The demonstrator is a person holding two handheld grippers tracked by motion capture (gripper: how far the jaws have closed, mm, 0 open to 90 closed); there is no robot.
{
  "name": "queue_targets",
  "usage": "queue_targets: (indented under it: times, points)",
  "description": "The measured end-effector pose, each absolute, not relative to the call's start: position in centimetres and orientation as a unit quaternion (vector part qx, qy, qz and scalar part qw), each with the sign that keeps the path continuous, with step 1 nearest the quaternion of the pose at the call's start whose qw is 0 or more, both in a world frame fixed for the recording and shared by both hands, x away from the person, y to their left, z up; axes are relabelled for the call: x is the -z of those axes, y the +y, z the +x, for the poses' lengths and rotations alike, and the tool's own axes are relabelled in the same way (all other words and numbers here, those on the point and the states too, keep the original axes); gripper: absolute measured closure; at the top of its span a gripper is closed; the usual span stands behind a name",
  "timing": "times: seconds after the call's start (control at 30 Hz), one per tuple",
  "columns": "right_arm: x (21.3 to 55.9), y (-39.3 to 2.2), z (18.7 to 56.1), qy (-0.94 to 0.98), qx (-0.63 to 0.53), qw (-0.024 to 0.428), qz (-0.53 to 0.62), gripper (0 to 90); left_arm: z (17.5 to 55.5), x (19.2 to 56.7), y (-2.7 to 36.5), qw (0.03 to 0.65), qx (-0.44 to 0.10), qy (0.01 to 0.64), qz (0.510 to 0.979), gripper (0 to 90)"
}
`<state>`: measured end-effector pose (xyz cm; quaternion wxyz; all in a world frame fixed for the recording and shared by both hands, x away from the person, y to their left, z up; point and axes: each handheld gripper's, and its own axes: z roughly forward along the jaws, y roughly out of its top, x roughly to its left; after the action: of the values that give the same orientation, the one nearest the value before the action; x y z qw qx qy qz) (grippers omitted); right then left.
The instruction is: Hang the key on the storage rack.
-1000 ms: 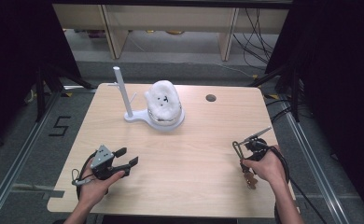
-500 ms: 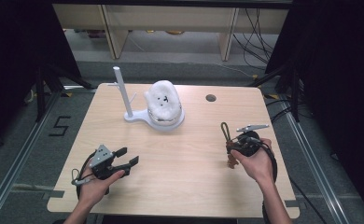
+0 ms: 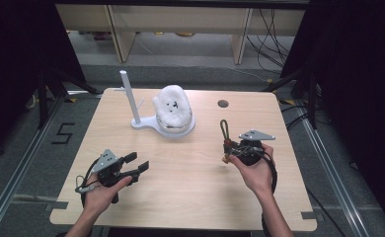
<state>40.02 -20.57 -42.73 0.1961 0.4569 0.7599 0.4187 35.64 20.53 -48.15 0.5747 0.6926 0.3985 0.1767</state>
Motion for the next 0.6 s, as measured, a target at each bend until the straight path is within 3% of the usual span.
queue_targets:
  times: [0.6]
  points:
    - [43.0, -14.8, 39.9, 0.746, -0.488, 0.199, 0.407, 69.5, 37.2, 45.1, 17.8, 0.615, -0.146, 0.361, 0.686, 41.4]
